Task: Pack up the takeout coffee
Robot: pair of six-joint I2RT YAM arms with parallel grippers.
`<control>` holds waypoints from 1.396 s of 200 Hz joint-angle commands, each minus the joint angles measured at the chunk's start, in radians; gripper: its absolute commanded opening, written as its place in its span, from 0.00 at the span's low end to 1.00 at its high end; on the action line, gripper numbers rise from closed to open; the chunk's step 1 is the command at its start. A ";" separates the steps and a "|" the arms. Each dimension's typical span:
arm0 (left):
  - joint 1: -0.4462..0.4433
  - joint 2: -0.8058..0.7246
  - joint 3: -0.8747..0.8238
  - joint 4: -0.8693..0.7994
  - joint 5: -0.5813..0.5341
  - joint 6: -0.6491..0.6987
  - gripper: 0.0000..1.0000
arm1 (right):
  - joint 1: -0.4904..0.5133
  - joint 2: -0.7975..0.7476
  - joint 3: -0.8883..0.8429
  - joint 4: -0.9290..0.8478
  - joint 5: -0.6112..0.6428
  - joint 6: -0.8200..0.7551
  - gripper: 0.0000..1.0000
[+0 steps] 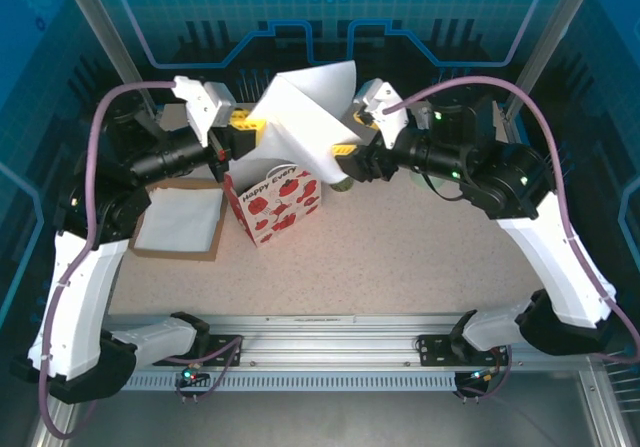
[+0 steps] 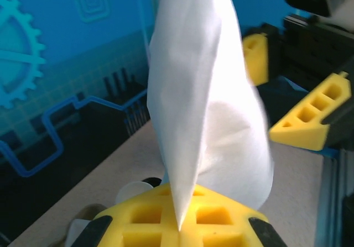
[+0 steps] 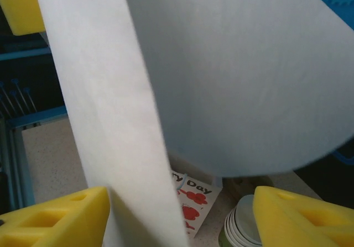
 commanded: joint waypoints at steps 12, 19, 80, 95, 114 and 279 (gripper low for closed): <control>-0.004 0.008 0.057 -0.009 -0.152 -0.066 0.00 | -0.013 -0.059 -0.052 0.072 0.071 0.034 0.72; -0.004 0.014 0.068 -0.016 -0.181 -0.067 0.00 | -0.013 -0.061 -0.058 0.072 0.072 0.035 0.72; 0.012 0.115 0.169 -0.201 -0.467 -0.041 0.00 | -0.013 -0.064 -0.096 0.074 0.082 0.043 0.73; 0.017 0.140 0.184 -0.253 -0.483 -0.047 0.00 | -0.012 -0.064 -0.103 0.075 0.087 0.042 0.74; 0.028 0.166 0.192 -0.295 -0.511 -0.059 0.00 | -0.013 -0.061 -0.108 0.075 0.091 0.040 0.74; 0.059 0.329 0.218 -0.517 -0.649 -0.092 0.00 | -0.013 -0.035 -0.149 0.088 0.071 0.051 0.75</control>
